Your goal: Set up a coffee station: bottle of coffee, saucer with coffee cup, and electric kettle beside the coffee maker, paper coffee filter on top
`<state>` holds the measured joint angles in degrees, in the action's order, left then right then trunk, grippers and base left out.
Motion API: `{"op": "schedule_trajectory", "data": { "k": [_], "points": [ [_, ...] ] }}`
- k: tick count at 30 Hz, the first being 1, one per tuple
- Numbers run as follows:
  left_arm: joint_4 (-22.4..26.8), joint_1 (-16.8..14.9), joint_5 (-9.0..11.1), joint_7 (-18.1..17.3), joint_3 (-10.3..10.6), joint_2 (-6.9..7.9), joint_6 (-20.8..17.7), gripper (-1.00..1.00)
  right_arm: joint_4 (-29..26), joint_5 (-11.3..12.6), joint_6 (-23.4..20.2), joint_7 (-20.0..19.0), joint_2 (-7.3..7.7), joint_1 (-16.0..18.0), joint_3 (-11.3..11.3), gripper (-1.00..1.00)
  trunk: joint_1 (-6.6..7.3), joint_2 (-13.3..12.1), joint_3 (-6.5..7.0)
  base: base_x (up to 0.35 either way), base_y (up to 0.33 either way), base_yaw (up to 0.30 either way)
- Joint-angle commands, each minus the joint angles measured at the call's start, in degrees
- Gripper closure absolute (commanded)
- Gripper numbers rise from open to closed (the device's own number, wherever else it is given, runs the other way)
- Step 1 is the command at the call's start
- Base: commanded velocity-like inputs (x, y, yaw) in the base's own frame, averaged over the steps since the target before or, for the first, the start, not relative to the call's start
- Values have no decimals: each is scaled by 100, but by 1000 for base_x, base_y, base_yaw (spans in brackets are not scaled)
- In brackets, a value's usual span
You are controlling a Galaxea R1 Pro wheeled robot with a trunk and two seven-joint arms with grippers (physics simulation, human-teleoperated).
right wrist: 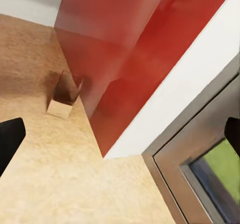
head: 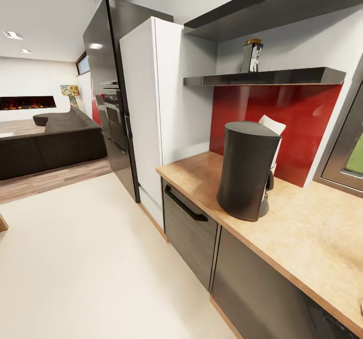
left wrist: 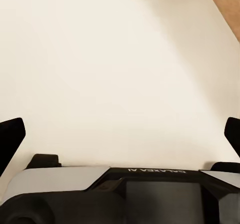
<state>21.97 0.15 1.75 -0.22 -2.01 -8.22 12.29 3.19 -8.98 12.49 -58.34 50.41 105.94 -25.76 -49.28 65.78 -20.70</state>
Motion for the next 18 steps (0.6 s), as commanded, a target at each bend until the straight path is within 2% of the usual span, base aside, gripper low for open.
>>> {"op": "schedule_trajectory", "data": {
  "k": [1,2,4,7,10,13,18],
  "points": [
    [8,2,18,-4,-18,-4,7,-100,16,73,103,45,-17,-64,42,-100,0,5,-6,0,0,0],
    [9,2,18,-4,-18,-6,8,-100,16,271,206,107,-54,-198,40,-100,0,5,-6,0,0,0],
    [9,2,18,-4,-18,-7,9,-100,15,462,418,161,-131,-371,38,-100,0,5,-6,0,0,0],
    [9,2,18,-4,-18,-8,9,-100,15,617,715,182,-264,-638,37,-100,0,5,-6,0,0,0],
    [10,2,18,-4,-18,-9,6,-100,15,653,777,29,-366,-709,38,-100,0,5,-6,0,0,0],
    [10,2,18,-4,-18,-12,6,-100,10,666,797,-492,-564,-743,40,-100,0,5,-6,0,0,0],
    [10,2,18,-4,-18,-6,6,-100,7,673,794,-1134,-759,-756,44,-100,0,5,-6,0,0,0]
  ]
}}
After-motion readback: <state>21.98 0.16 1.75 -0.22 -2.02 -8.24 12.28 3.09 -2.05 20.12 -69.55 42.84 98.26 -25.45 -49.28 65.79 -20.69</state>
